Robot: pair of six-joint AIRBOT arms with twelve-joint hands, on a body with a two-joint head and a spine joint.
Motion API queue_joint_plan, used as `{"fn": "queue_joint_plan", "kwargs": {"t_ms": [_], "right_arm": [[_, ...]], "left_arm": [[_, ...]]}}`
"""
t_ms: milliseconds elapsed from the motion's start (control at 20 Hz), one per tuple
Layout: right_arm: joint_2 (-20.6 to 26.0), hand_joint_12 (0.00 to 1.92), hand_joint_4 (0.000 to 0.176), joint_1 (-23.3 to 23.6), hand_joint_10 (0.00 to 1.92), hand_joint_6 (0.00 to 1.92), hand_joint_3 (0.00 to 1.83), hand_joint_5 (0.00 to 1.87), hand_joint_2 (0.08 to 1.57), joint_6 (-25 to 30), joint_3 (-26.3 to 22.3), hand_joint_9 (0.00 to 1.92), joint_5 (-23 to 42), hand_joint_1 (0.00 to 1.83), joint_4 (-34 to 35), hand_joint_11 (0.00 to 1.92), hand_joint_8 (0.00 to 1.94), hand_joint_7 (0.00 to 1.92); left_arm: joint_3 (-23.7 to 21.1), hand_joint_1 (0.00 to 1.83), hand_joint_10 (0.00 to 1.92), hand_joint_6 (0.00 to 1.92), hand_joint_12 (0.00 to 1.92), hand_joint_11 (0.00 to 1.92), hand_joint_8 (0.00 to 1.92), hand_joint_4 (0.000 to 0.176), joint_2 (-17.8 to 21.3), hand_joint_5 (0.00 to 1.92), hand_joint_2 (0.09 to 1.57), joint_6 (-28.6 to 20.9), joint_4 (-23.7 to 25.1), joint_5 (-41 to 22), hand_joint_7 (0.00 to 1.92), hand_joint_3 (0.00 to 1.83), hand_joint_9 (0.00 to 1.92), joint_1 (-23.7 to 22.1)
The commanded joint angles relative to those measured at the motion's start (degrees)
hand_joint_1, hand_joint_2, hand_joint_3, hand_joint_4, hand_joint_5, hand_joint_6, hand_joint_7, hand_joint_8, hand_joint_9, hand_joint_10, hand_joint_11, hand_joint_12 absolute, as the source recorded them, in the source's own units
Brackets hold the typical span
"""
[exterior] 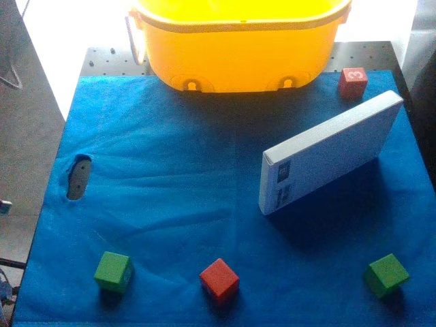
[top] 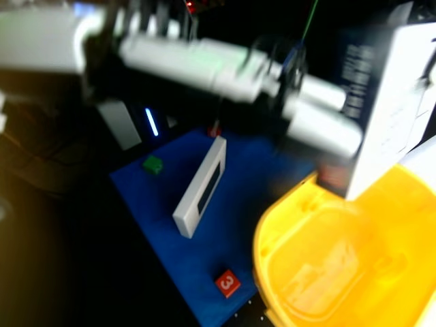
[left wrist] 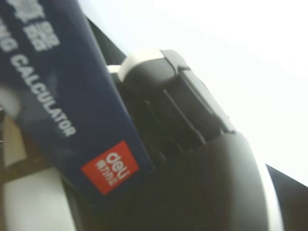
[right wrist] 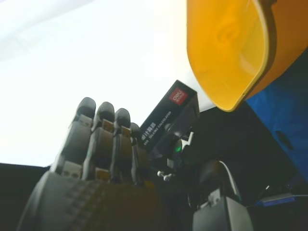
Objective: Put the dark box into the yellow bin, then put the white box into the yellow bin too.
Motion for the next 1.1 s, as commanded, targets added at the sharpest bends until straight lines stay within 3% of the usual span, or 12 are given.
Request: {"fn": "queue_joint_plan", "kwargs": {"t_ms": [0, 50, 100, 150, 200, 400, 550, 650, 700, 800, 900, 1050], "right_arm": [[0.02, 0.05, 0.000, 0.66, 0.00, 0.00, 0.00, 0.11, 1.10, -0.20, 0.09, 0.26, 6.35, 0.00, 0.74, 0.21, 0.00, 0.26], [0.03, 0.05, 0.000, 0.63, 0.00, 0.00, 0.00, 0.11, 1.10, -0.20, 0.09, 0.26, 6.36, 0.00, 0.78, 0.21, 0.00, 0.26], [0.05, 0.05, 0.000, 0.52, 0.00, 0.00, 0.00, 0.11, 1.09, -0.20, 0.11, 0.27, 6.36, 0.00, 0.94, 0.21, 0.01, 0.27], [0.08, 0.05, 0.000, 0.37, 0.00, 0.00, 0.00, 0.11, 1.10, -0.20, 0.11, 0.27, 6.36, 0.02, 1.05, 0.21, 0.00, 0.27], [0.08, 0.05, 0.000, 0.32, 0.01, 0.01, 0.00, 0.12, 1.09, -0.20, 0.11, 0.28, 6.37, 0.05, 1.10, 0.21, 0.01, 0.29], [0.05, 0.05, 0.000, 0.05, 0.00, 0.00, 0.00, 0.11, 1.04, -0.20, -0.04, 0.28, 6.43, 0.02, 1.31, 0.20, 0.00, 0.29], [0.13, 0.05, 0.000, 0.01, 0.00, 0.00, 0.00, 0.11, 1.03, -0.19, -0.16, 0.28, 6.44, 0.07, 1.32, 0.21, 0.00, 0.28], [0.36, 0.05, 0.000, -0.21, 0.00, 0.00, 0.00, 0.11, 0.98, -0.19, -0.54, 0.28, 6.43, 0.14, 1.37, 0.20, 0.00, 0.28], [0.50, 0.04, 0.000, -0.45, 0.00, 0.00, 0.00, 0.11, 0.96, -0.19, -0.78, 0.28, 6.43, 0.17, 1.37, 0.20, 0.00, 0.29], [1.13, 0.02, 0.000, -1.41, 0.00, 0.00, 0.00, 0.07, 0.90, -0.18, -1.90, 0.26, 6.43, 0.18, 2.15, 0.17, 0.00, 0.26], [1.99, 0.02, 0.000, -1.92, 0.01, 0.00, 0.00, 0.06, 0.88, -0.17, -3.21, 0.27, 6.42, 0.20, 2.58, 0.18, 0.01, 0.27], [3.28, 0.03, 0.000, -3.47, 0.01, 0.00, 0.01, 0.04, 0.92, 0.33, -4.86, 0.28, 6.40, 0.23, 3.07, 0.18, 0.00, 0.26]], "left_arm": [[0.61, 1.24, 0.37, 0.01, 0.81, 0.59, 0.14, 0.000, 0.00, 0.88, 0.87, -1.39, -4.16, -6.25, 0.76, 0.00, 0.73, -0.50], [0.71, 1.24, 0.37, 0.01, 0.81, 0.59, 0.14, 0.000, 0.04, 0.88, 0.87, -1.70, -4.17, -6.37, 0.76, 0.00, 0.73, -0.30], [0.60, 1.19, 0.02, 0.00, 0.16, 0.43, 0.01, 0.000, 0.22, 0.49, 0.77, -1.81, -4.21, -6.50, 0.49, 0.00, 0.46, -0.19], [0.35, 1.19, 0.00, 0.00, 0.09, 0.35, 0.00, 0.040, 0.46, 0.46, 0.75, -1.80, -4.21, -6.68, 0.44, 0.00, 0.40, -0.19], [0.33, 1.18, 0.00, 0.00, 0.06, 0.32, 0.00, 0.061, 0.48, 0.44, 0.74, -1.80, -4.25, -6.77, 0.41, 0.00, 0.39, -0.21], [-0.09, 1.16, 0.00, 0.00, 0.05, 0.31, 0.00, 0.085, 0.80, 0.42, 0.71, -1.77, -4.65, -7.38, 0.39, 0.00, 0.34, -0.78], [-0.81, 1.18, 0.00, 0.01, 0.05, 0.33, 0.00, 0.064, 1.50, 0.43, 0.72, -1.76, -4.68, -7.37, 0.38, 0.00, 0.34, -0.84], [-2.32, 1.21, 0.00, 0.02, 0.05, 0.33, 0.00, 0.066, 3.09, 0.47, 0.71, -1.48, -4.56, -6.53, 0.38, 0.00, 0.34, -0.81], [-2.93, 1.22, 0.00, 0.02, 0.04, 0.32, 0.00, 0.081, 3.71, 0.49, 0.72, -1.20, -4.50, -6.27, 0.38, 0.00, 0.34, -0.80], [-5.70, 1.20, 0.00, 0.01, 0.03, 0.30, 0.01, 0.062, 6.24, 0.48, 0.71, 0.22, -4.37, -5.14, 0.39, 0.00, 0.34, -0.60], [-8.18, 1.17, 0.01, 0.01, 0.03, 0.30, 0.01, 0.067, 8.29, 0.48, 0.70, 1.98, -4.68, -4.28, 0.39, 0.00, 0.33, -0.09], [-10.10, 1.15, 0.02, 0.01, 0.06, 0.37, 0.01, 0.038, 10.26, 0.47, 0.70, 2.72, -4.99, -3.23, 0.40, 0.00, 0.38, 1.27]]}}
